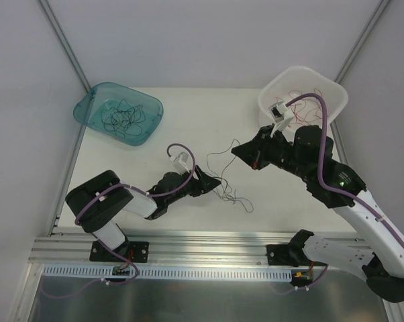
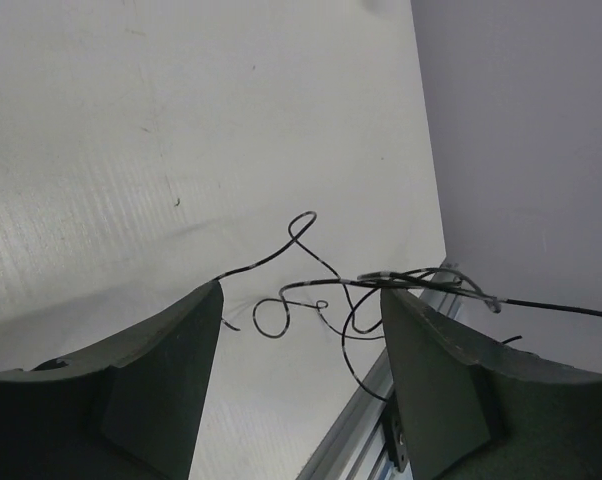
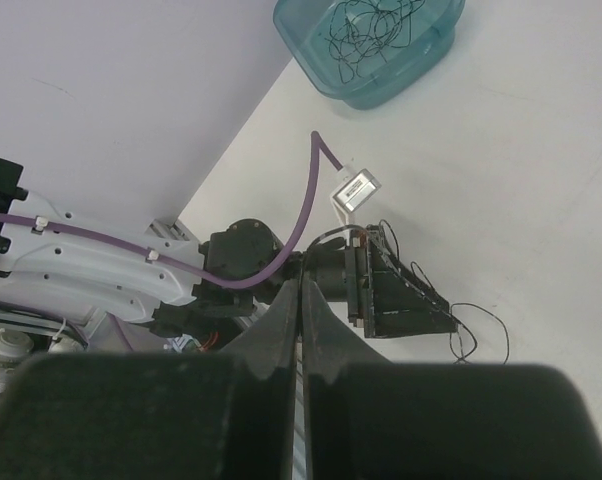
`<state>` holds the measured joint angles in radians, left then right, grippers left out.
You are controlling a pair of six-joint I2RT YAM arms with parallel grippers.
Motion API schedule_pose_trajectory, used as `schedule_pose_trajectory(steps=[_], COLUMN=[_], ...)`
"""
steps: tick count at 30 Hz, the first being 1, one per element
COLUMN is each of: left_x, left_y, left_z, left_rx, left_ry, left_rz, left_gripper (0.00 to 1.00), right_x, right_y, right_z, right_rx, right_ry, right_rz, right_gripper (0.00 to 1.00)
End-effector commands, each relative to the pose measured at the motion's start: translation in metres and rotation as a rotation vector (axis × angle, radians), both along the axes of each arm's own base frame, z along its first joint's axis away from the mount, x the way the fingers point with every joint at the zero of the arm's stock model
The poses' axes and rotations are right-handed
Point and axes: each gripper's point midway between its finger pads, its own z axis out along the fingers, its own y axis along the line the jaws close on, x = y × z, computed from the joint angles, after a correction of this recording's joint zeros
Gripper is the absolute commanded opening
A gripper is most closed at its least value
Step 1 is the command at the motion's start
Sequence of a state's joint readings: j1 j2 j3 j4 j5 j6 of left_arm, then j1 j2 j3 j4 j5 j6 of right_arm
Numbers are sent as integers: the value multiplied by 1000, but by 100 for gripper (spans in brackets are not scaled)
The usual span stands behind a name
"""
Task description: Untangle the cables
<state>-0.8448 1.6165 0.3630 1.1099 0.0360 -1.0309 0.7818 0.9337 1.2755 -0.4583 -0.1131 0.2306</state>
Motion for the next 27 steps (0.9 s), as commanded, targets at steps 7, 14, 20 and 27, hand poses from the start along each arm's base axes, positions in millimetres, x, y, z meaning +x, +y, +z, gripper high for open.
schedule_pose_trajectory(steps=[7,14,20,27], left_x=[30,43,48,52], left_y=[2,5,6,48], left_z=[27,31,32,-9], left_rx=[-93,-119,-125,28], left_ry=[-92,-90,-98,15], left_rz=[152,225,249,405], left_gripper=[47,17,0,0], right_x=[-13,-20,-21,-19], right_y=[14,19,16,-17], right_z=[21,26,22,52], right_rx=[117,139,119,44], right_ry=[-4,-1,-3,-104], right_rz=[74,105,95,-1], right_gripper=[1,1,1,1])
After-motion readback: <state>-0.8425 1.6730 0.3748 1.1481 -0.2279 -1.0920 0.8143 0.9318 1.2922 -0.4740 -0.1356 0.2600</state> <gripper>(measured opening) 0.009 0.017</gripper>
